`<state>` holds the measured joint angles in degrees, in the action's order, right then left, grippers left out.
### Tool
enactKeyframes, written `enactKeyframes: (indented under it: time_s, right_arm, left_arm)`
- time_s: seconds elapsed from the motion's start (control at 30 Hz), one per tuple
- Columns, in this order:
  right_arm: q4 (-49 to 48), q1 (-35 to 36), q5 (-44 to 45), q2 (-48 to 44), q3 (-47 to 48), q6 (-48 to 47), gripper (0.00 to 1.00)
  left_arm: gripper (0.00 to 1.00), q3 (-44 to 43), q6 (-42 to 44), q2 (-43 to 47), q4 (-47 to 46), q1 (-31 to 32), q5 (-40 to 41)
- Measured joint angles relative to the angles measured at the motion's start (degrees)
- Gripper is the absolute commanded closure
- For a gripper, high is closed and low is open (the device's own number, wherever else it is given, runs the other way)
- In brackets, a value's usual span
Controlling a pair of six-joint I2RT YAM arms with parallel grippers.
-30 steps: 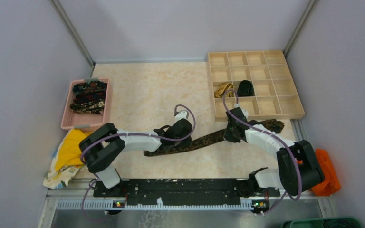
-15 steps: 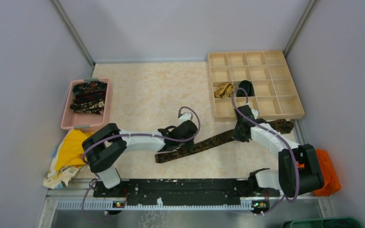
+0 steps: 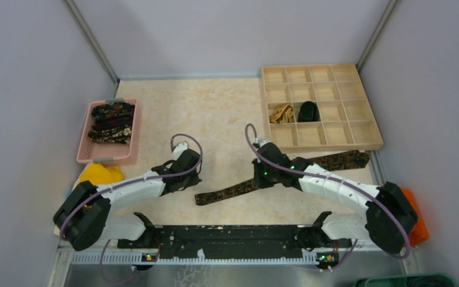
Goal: Roll the ties
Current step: Flatten out the tie at the center of the board, then roll the tie at the center of the board.
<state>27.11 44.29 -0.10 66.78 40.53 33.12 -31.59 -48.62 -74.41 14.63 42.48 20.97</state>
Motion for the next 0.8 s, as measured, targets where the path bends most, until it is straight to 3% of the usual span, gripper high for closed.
enactKeyframes:
  time_s: [0.27,0.8]
  right_arm:
    - [-8.0,11.3,-6.4,13.0,0.0,2.1,1.00]
    - [-14.9,11.7,-9.1,28.2,8.4,2.6,1.00]
  left_arm:
    - [1.00,6.4,-1.4,8.7,-1.7,0.2,-5.6]
    - [1.00,14.5,-4.4,24.8,1.5,0.2,-11.1]
